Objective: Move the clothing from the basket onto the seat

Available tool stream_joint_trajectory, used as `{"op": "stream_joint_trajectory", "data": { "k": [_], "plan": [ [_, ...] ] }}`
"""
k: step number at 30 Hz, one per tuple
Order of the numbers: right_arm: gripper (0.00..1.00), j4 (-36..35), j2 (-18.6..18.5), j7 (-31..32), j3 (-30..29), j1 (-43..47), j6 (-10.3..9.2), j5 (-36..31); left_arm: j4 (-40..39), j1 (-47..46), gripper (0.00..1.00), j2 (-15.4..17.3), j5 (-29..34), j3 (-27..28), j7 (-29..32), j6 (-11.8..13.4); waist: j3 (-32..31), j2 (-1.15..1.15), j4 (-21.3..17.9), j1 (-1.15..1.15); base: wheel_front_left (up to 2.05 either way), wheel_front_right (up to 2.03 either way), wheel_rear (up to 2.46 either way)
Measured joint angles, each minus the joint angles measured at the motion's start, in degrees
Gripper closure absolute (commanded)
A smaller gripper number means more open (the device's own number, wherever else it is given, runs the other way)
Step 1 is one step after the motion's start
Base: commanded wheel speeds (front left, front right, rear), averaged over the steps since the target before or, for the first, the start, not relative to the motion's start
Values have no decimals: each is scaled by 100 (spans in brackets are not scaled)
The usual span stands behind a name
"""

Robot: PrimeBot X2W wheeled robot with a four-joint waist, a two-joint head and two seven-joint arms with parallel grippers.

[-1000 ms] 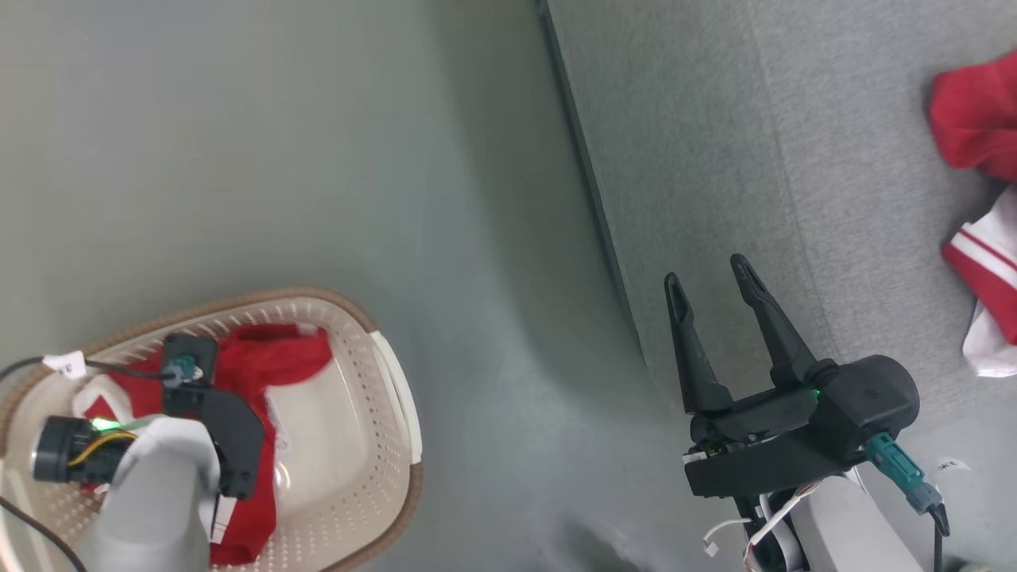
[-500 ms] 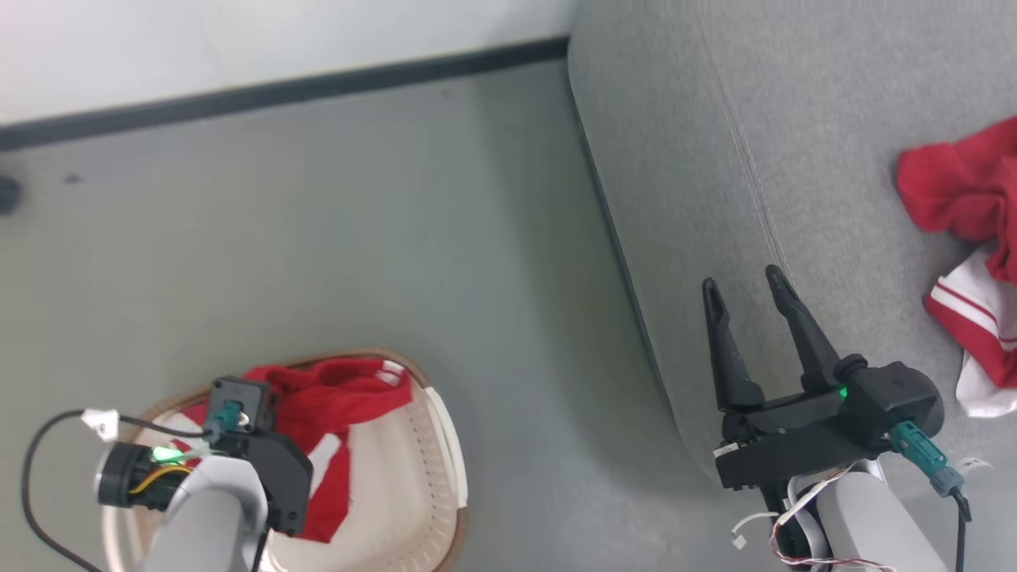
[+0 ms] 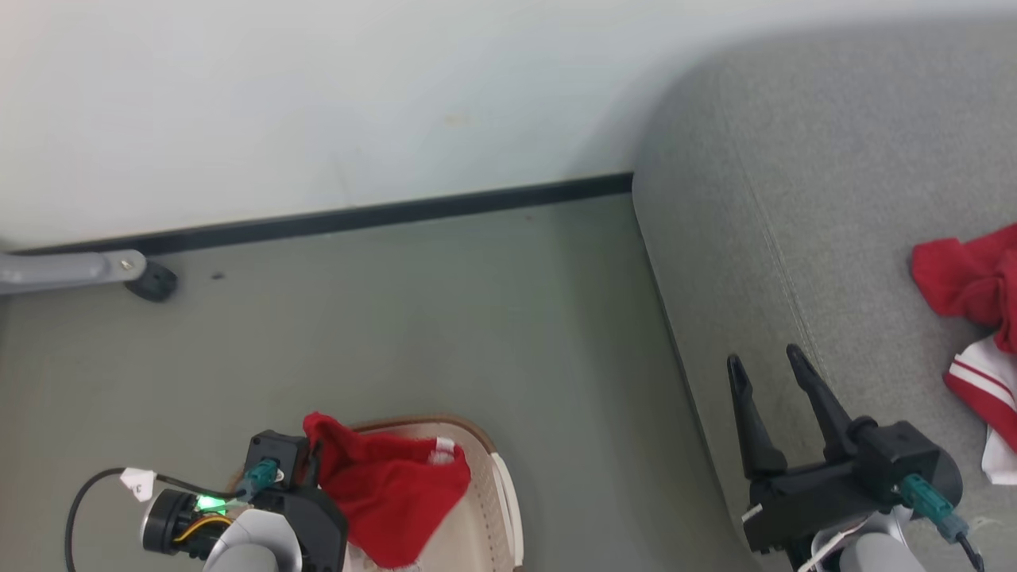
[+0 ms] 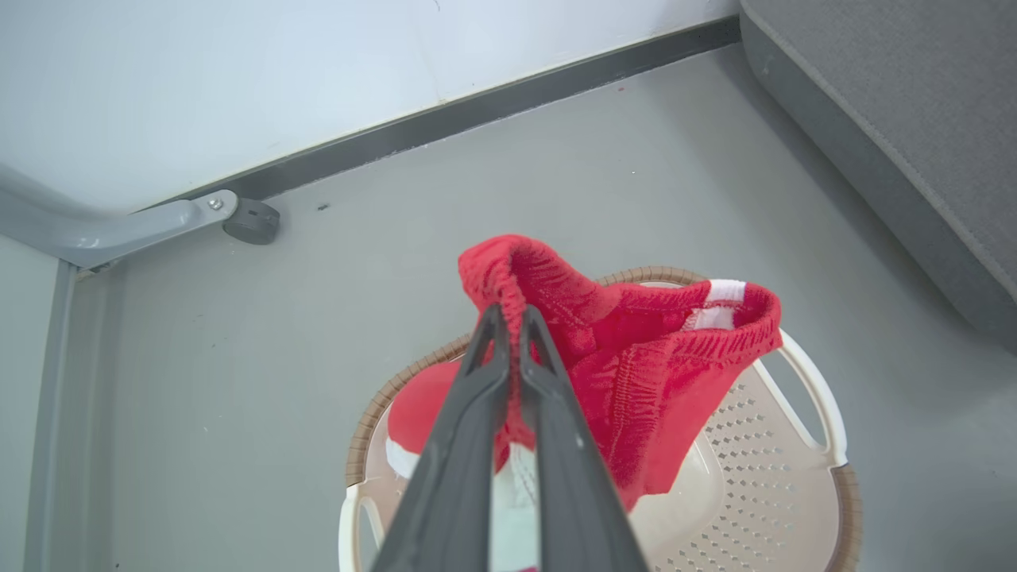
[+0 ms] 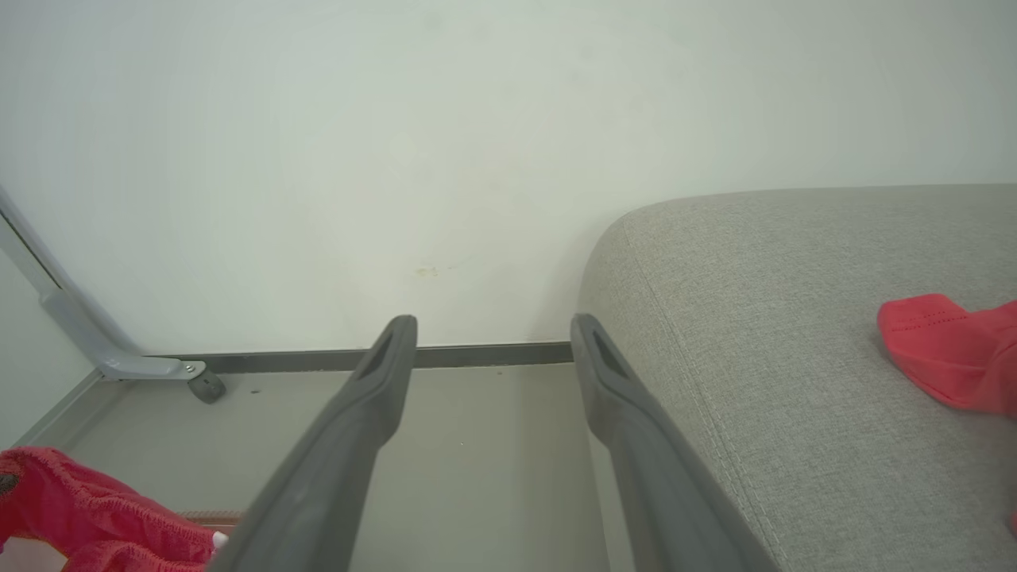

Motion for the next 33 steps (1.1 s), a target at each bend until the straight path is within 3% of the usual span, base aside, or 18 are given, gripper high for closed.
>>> {"op": "stream_joint_trajectory", "data": {
  "k": [8, 17, 25, 33],
  "plan": [
    [0, 236, -113, 0, 78, 427, 136, -1, -632, 403, 100, -66, -175, -10, -27, -98, -706, 0, 269, 0, 0, 0, 0],
    [0, 204, -197, 1, 307, 857, 235, -5, -1875, 905, 100, -98, -314, 67, -27, -147, -1381, 0, 515, 0, 0, 0, 0],
    [0, 168, -259, 1, 630, 1007, 293, -109, -3094, 1052, 100, -97, -354, 71, -29, -196, -1607, 0, 669, 1, 0, 0, 0],
    [0, 167, -415, 1, 1401, 987, 356, -587, -4112, 1177, 100, -98, -363, -104, -30, -202, -1619, 1, 718, 1, 0, 0, 0]
  ]
}}
